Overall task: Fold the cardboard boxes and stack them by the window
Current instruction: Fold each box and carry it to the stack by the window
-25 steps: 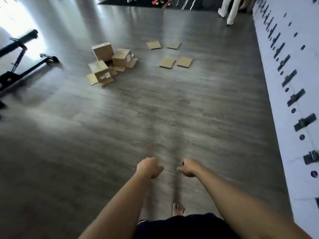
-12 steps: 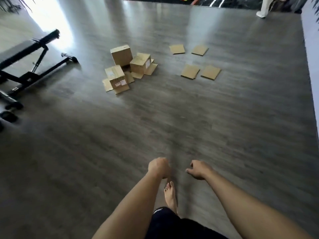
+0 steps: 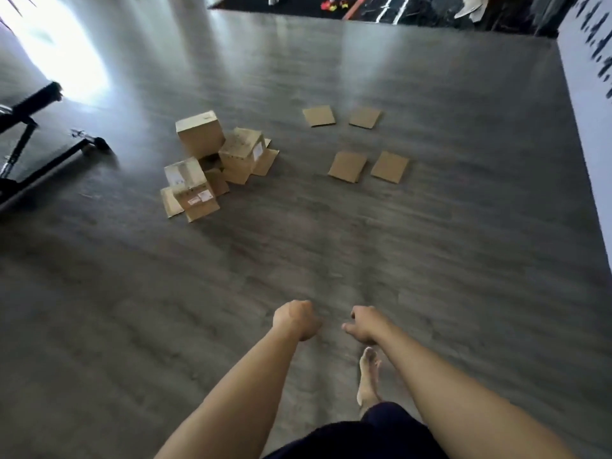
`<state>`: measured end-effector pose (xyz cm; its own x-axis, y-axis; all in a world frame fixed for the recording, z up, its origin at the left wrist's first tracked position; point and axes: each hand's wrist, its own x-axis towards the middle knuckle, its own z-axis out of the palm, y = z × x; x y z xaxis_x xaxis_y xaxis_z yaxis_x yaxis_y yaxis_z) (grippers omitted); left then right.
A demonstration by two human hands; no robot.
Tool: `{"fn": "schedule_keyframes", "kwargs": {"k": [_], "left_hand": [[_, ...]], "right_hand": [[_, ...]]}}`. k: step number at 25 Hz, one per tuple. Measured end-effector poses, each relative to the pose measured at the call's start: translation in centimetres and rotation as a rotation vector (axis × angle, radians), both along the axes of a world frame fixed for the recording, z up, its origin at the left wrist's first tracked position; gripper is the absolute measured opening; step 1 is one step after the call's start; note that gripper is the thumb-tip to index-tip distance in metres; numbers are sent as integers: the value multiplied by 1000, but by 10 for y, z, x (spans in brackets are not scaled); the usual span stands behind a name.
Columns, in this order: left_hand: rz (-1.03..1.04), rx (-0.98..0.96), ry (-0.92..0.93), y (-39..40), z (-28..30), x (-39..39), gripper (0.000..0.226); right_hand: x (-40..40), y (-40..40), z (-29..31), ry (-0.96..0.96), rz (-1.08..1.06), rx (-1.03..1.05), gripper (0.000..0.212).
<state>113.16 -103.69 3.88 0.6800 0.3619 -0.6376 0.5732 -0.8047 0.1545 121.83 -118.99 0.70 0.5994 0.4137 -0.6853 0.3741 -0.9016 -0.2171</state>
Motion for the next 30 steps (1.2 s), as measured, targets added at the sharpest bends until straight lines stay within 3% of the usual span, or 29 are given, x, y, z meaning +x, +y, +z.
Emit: {"fn": "schedule_keyframes", "kwargs": {"k": [8, 14, 24, 30], "left_hand": [[239, 29, -80, 92, 13, 185, 52], [292, 33, -67, 180, -2, 269, 43], [283, 54, -99, 440, 23, 455, 42], [269, 61, -98, 526, 11, 562, 47]], "right_hand": [[233, 123, 21, -89, 272, -30, 52], [334, 242, 18, -96, 397, -31, 56], [521, 470, 60, -175, 356, 2, 52], [617, 557, 42, -125, 351, -29, 51]]}}
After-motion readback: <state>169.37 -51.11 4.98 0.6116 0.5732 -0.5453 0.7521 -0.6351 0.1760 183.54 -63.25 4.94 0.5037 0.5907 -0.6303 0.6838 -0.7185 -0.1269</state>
